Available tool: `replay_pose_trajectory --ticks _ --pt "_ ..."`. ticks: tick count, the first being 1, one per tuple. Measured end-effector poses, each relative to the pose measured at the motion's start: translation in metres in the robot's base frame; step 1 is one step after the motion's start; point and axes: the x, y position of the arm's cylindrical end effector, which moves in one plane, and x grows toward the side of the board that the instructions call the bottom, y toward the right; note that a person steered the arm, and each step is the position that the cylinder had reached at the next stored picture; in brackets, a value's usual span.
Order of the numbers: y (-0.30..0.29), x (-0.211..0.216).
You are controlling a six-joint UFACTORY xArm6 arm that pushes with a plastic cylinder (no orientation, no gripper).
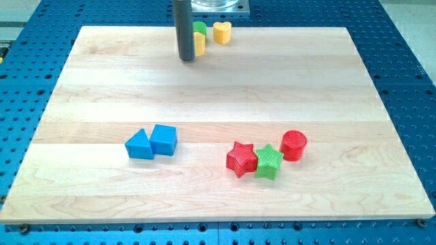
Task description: Move the red star to the bottom left corner of the board
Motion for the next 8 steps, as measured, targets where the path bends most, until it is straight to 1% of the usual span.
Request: replay_pose_trajectory --ticks 1,2,3,4,5,6,7,8 --pt "0.021 0.000" --pt "0.025 0.038" --pt "0.057 0.095" --pt "0.136 0.115" --pt "0.214 0.144" --pt "0.252 0.190" --pt "0.249 0.218" --pt "0.220 0.252"
